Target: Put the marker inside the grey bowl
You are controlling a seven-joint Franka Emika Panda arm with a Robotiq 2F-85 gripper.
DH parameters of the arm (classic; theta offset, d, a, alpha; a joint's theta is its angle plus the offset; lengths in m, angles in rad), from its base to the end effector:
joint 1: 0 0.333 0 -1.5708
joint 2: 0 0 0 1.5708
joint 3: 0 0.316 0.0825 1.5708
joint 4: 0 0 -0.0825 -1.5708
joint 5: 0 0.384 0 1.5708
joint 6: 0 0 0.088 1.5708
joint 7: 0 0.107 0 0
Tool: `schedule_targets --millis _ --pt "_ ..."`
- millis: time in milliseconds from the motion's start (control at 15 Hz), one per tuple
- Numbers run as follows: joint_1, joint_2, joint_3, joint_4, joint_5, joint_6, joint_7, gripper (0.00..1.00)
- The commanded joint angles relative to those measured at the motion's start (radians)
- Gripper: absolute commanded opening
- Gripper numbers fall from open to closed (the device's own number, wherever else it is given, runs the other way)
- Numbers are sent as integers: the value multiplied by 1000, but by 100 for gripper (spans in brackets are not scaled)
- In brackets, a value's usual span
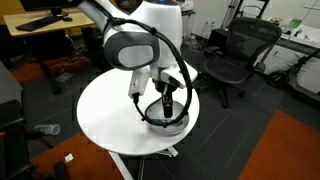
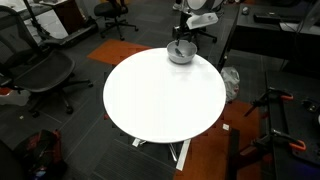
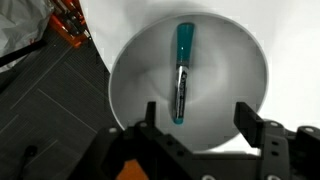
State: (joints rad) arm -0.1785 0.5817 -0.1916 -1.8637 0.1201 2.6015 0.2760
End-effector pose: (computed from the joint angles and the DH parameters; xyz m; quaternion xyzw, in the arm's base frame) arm 0.6145 -0.2315 0.2243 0.9351 -0.3437 0.0839 0.0198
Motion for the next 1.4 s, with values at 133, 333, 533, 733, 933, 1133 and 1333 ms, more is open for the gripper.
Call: schedule_targets --millis 133,333,533,733,933,1133,1333 --pt "0 -145 17 -91 19 -1 -35 100" --pt "3 -235 21 -155 16 -4 -51 100" --pt "4 -343 32 -242 19 -14 -89 100" --pt "11 -456 37 -337 6 -42 -124 100" --pt "13 -565 46 -433 12 -66 -183 100" --pt "18 -667 50 -528 10 -83 -233 100" --pt "28 -750 48 -604 5 -96 -260 100"
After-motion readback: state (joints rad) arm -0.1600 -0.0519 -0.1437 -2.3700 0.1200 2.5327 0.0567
